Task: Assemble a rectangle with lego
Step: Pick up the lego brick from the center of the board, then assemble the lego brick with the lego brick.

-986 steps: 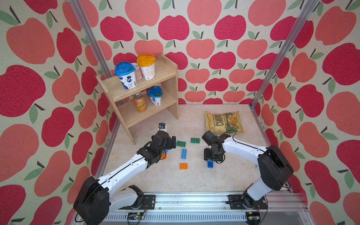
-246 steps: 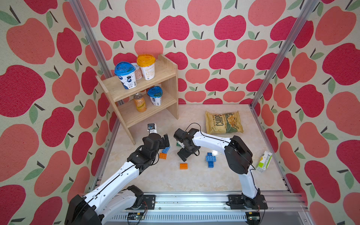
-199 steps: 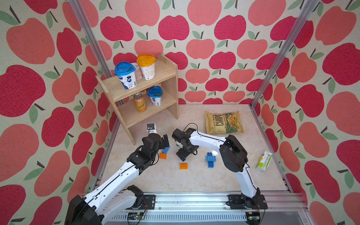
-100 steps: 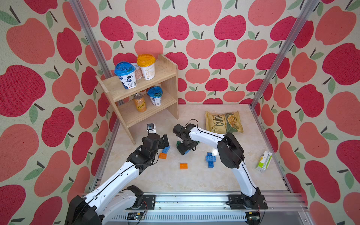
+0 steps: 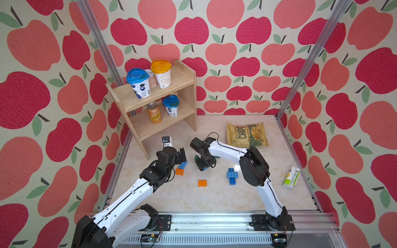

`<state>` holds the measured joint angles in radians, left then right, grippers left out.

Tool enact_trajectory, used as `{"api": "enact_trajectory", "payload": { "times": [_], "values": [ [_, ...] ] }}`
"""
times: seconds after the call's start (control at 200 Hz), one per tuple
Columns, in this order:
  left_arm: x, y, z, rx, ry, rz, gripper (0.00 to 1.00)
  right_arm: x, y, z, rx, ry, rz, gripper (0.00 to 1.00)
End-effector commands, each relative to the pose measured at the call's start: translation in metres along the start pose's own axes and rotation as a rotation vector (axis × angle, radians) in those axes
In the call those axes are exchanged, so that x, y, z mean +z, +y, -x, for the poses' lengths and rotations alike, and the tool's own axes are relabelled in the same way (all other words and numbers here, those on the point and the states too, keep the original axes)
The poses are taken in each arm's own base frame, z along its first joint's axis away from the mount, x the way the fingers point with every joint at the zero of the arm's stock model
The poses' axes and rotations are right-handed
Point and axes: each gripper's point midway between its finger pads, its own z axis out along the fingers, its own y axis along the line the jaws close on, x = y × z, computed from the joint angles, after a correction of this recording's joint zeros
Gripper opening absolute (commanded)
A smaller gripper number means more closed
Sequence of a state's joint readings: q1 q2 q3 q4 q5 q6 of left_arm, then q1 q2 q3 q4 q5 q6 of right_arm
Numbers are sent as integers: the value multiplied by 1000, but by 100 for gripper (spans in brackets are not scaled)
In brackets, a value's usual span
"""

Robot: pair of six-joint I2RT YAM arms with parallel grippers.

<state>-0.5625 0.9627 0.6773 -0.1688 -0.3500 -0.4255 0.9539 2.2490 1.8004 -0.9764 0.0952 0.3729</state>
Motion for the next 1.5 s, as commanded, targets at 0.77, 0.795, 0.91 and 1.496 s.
{"api": "enact_trajectory", "payload": {
  "times": [0.77, 0.795, 0.91, 1.496],
  "values": [
    [17, -51, -7, 2, 31, -211, 97, -80, -80, -148, 625, -149, -92, 44],
    [18, -53, -8, 9, 35, -211, 97, -79, -81, -152, 636, -147, -90, 44],
    [23, -65, -10, 37, 53, -213, 97, -73, -86, -165, 679, -138, -96, 45],
    [33, -75, -15, 42, 77, -195, 98, -38, -84, -156, 662, -91, -75, 44]
  ]
}}
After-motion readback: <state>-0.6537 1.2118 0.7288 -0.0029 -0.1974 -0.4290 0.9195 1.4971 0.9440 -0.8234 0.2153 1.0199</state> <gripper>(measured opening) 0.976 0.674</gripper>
